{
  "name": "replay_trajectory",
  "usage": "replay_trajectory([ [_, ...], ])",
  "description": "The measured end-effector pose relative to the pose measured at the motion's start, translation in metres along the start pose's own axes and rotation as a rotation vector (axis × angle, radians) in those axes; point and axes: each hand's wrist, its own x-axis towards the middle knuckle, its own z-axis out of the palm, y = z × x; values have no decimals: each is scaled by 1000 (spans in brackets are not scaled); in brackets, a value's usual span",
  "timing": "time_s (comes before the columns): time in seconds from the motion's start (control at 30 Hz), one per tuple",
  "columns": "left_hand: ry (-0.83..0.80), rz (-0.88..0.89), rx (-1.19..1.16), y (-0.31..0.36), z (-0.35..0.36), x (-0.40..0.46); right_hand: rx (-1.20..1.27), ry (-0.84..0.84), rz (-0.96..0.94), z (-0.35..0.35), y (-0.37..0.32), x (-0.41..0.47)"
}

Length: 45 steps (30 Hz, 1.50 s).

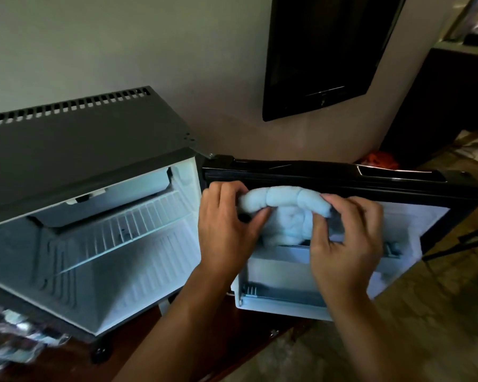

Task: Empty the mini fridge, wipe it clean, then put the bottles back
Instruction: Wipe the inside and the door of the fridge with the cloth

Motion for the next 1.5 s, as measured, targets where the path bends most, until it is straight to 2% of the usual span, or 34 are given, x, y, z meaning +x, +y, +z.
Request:
replay_trajectory([
  [0.1,-35,-4,4,-8,-3,-2,-68,64,73,3,0,5],
  [0.2,-79,-40,24,-17,-5,-11,-35,136,180,0,-4,16],
  [0.3,-120,-94,34,-22,-3,-19,-65,174,108,-6,-13,27],
  [0.47,-220,-274,58,-26,1,-24,-197,-76,-49,11,-32,4],
  [0.67,-332,-336,102,-34,0,-23,-231,-343,-113,49,-42,-36],
  [0.73,-393,-334,56,-40,0,-27,-258,-402,-118,57,-44,-36],
  [0.83,-399,-318,-27,-47,1,-30,-272,-443,-119,63,-45,-31],
  [1.0,-363,-293,-66,-48,5,-34,-264,-414,-134,67,-40,-35],
  [1.33,-368,-297,7,-46,12,-37,-343,-104,23,54,-1,-33],
  [1.5,-365,-293,5,-45,13,-36,-485,-200,55,54,-9,-37],
])
